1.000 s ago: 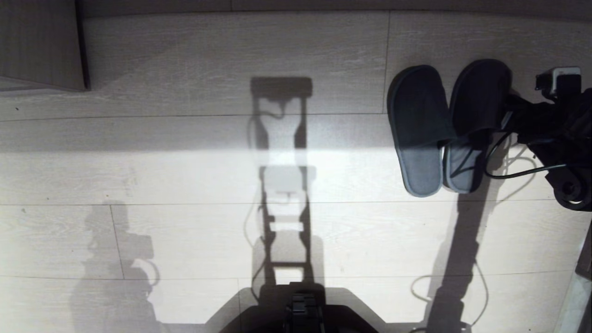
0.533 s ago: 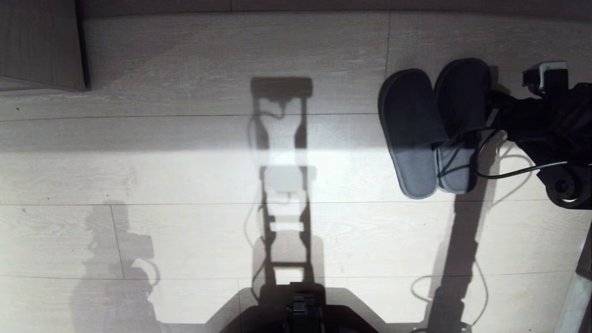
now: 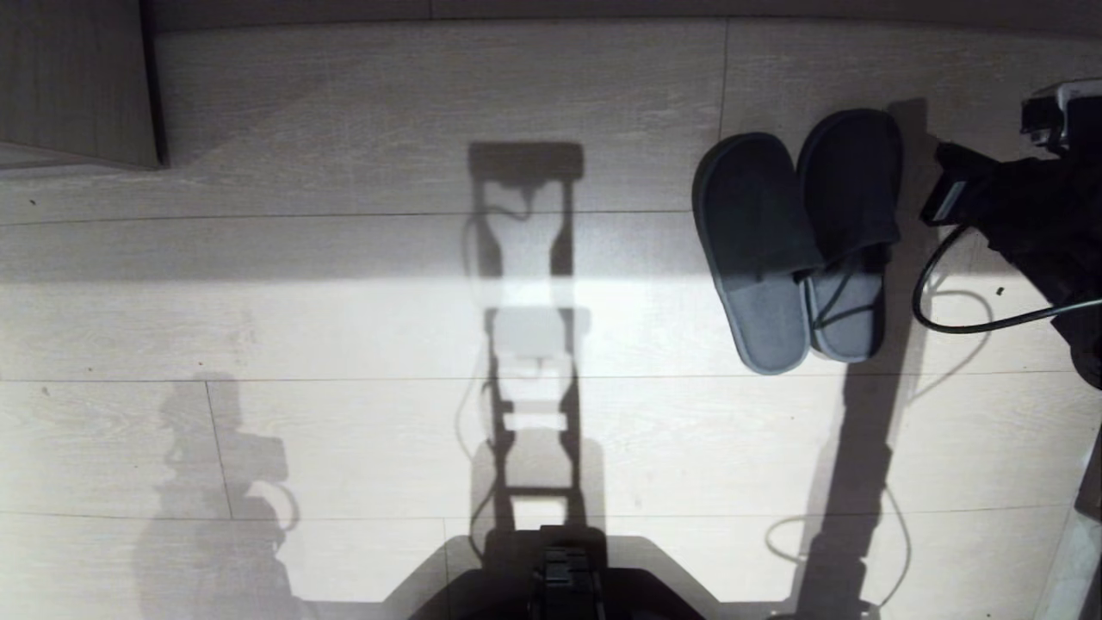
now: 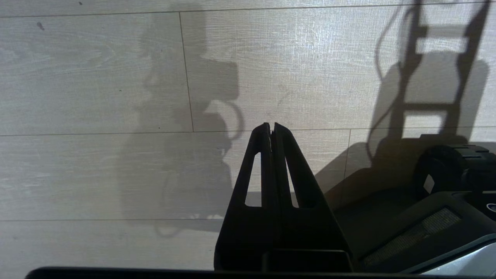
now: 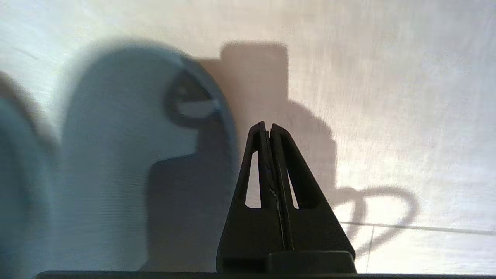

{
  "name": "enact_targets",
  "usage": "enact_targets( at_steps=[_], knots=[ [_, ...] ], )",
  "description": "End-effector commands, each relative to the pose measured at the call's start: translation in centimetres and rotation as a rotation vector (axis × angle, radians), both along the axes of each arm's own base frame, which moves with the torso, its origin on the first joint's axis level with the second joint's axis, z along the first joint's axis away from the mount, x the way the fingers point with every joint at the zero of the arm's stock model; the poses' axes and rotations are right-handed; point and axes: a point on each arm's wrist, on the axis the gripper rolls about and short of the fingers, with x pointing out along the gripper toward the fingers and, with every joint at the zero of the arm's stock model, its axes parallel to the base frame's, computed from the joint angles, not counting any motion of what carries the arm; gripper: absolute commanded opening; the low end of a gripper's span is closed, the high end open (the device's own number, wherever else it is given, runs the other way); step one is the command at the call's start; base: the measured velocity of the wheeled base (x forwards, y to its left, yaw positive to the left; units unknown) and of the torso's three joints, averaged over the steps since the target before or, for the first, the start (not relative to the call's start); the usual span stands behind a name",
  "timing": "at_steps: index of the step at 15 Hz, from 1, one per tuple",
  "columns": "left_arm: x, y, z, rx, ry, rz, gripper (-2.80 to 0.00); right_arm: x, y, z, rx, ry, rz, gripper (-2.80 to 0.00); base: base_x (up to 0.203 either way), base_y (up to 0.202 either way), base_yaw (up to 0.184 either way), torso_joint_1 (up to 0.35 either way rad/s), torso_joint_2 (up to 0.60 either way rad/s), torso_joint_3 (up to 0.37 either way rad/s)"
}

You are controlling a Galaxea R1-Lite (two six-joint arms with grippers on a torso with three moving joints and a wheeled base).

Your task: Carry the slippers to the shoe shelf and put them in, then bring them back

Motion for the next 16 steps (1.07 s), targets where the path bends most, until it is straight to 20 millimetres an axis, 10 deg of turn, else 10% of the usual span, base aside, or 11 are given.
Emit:
enact_targets(
  at_steps=[1,7,16],
  knots=[
    [0.0,0.0,0.0,0.0,0.001,0.0,-2.8,-3.7,0.5,2.4,-0.014,-0.077,0.001,-2.8,0.0,0.0,0.0,0.0,0.0,0.0],
    [0.0,0.0,0.0,0.0,0.001,0.0,-2.8,-14.7,2.4,1.4,-0.036,-0.091,0.047,-2.8,0.0,0.0,0.0,0.0,0.0,0.0],
    [0.0,0.0,0.0,0.0,0.001,0.0,-2.8,-29.4,5.2,-5.7,-0.097,-0.095,0.219,-2.8,0.0,0.0,0.0,0.0,0.0,0.0]
  ],
)
